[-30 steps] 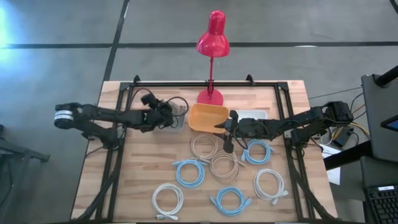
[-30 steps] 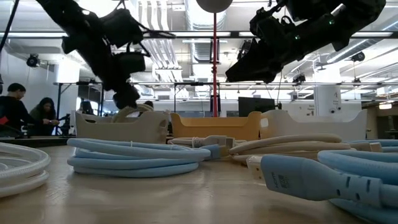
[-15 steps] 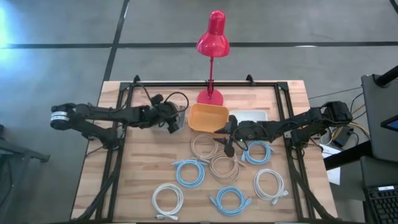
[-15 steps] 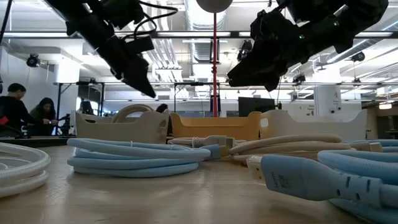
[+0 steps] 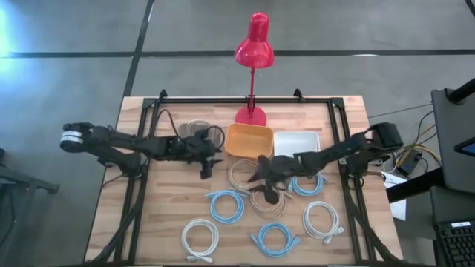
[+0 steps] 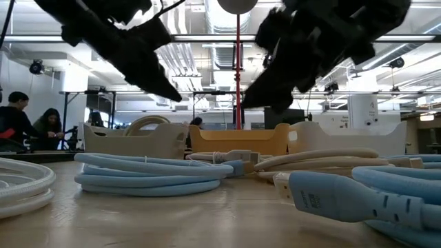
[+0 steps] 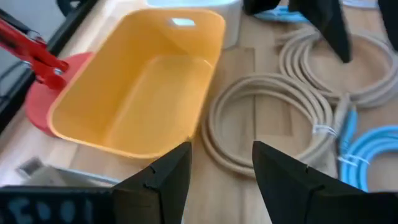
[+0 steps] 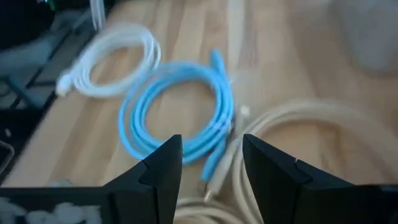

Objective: Sort HDMI cables
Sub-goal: Put the top brown hdmi cable into the gray bin

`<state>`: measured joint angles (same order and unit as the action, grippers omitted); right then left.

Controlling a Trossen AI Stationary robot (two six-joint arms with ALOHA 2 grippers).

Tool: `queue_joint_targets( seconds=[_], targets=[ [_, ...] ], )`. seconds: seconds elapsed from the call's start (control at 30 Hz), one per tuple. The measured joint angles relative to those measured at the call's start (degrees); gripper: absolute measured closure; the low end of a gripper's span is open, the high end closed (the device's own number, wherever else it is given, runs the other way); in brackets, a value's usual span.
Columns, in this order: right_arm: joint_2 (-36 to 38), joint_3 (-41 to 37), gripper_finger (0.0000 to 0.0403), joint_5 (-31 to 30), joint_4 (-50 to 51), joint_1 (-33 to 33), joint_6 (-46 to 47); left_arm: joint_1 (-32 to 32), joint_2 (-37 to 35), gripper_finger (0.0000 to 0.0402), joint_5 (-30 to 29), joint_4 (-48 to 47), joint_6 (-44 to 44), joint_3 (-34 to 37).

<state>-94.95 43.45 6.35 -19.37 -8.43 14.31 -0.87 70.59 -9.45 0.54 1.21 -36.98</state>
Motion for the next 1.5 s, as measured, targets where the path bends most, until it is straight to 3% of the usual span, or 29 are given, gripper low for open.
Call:
queue_joint_targets(
  seconds=[0.13,0.33,0.6,0.8,1.07,1.2,1.37,1.5],
  targets=[
    [-6.13,5.61,0.0236,-0.14,9.46,-0.12,-0.53,1.53,0.04,0.0211,0.02,-0.07,-2.70,1.06],
    [-13.30,16.37,0.0236,-5.40,23.84,-0.37,-2.16,2.91,0.04,0.0211,0.00,-0.06,-4.68,1.75],
    [-20.78,28.05,0.0237,-6.35,39.15,-0.37,-3.47,3.26,0.04,0.0211,0.00,-0.09,-4.72,1.78],
    [-23.17,33.08,0.0259,-6.40,42.44,-1.11,-5.72,3.28,0.04,0.0211,0.00,-0.08,-4.82,2.56],
    [-22.26,34.13,0.0329,-6.54,45.12,-2.54,-6.44,3.46,0.04,0.0211,0.46,0.83,-6.23,4.58],
    [-22.21,34.13,0.0344,-6.10,45.59,-2.47,-6.40,4.17,0.04,0.0211,4.93,3.62,-5.81,4.62],
    [-22.02,34.15,0.0341,-6.13,45.84,-2.47,-6.41,6.79,0.31,0.0211,16.04,11.75,-1.01,4.62],
    [-22.00,34.75,0.0340,-6.21,46.35,-2.64,-6.88,9.48,1.63,0.0211,17.14,12.97,3.34,4.62]
  ],
)
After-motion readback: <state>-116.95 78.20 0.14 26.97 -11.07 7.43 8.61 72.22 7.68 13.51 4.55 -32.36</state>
